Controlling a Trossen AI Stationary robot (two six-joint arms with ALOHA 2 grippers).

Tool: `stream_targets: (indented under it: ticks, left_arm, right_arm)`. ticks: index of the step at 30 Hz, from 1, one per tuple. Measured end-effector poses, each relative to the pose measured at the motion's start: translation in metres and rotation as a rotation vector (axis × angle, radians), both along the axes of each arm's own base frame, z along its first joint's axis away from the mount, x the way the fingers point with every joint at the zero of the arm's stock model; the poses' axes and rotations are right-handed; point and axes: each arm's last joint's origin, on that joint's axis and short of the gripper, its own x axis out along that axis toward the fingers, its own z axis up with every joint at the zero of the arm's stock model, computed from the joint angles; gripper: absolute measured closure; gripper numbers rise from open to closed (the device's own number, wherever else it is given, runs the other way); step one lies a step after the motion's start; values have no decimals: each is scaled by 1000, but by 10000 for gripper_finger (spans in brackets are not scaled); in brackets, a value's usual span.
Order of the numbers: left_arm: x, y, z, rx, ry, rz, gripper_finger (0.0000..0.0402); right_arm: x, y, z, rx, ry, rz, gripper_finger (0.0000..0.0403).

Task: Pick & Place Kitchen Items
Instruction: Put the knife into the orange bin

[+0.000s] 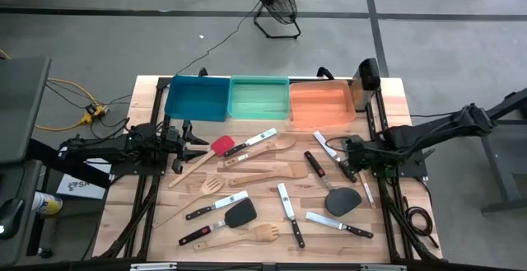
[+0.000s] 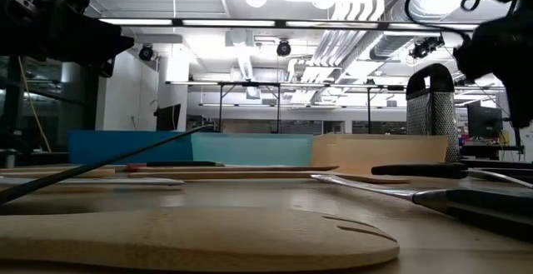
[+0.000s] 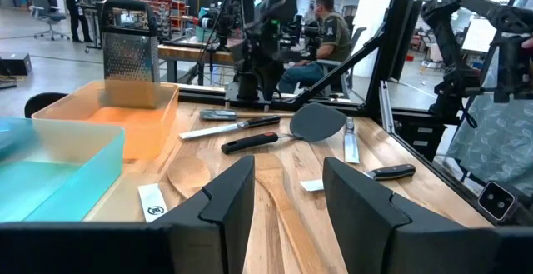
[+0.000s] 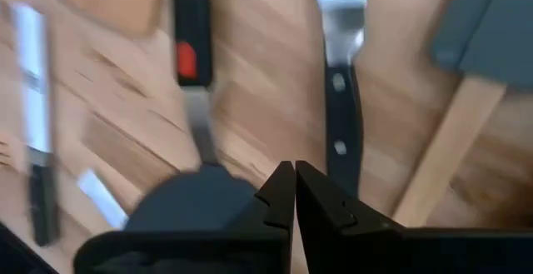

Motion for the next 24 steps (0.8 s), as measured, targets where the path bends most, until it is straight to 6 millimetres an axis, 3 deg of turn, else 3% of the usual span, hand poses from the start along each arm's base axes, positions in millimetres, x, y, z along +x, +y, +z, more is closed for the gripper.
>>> stream_targets:
  ticks: [10,24]
  left_arm:
    - [0,0,0,0,0,0,258]
    - [0,0,0,0,0,0,258]
  right_arm:
    - [21,4,-20,5,105,88,399]
    - [25,2,-25,-70,126,70,397]
